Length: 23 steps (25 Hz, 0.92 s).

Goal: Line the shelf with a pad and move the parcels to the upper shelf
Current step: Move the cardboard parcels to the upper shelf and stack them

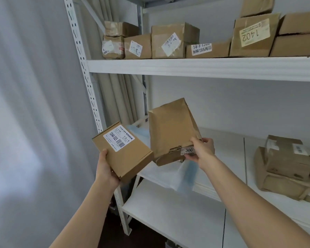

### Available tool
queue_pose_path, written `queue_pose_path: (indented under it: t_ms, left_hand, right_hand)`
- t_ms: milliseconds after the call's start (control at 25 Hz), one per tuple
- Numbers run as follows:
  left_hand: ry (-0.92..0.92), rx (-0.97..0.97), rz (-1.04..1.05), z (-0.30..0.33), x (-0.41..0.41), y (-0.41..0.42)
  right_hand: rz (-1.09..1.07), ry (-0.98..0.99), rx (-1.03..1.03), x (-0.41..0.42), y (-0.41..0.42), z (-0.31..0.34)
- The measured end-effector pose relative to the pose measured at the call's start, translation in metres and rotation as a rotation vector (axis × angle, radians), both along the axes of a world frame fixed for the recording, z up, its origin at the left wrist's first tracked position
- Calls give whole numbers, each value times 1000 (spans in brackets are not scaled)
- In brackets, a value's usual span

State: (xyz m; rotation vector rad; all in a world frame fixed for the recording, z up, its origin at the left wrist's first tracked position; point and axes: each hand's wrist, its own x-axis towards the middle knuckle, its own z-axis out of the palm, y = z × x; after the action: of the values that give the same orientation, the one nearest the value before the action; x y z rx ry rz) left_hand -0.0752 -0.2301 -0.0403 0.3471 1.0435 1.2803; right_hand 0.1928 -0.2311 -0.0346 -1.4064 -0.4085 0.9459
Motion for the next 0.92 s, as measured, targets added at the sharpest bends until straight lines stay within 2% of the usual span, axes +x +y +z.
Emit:
queue_pose_path:
  t_ms: [280,440,680,920]
  left_hand:
    - [44,-27,-16,-3,-10,124]
    - [73,-76,-28,-13,-18,161]
    - [187,-254,-154,-41,-38,201]
    - [186,-191,-180,-54,-57,231]
  right_hand:
    - [25,-39,-69,30,155,1]
    - [54,-41,-123,28,215,-10]
    - [42,-66,-182,15,271,-45]
    - [172,-11,-270,6,297,-63]
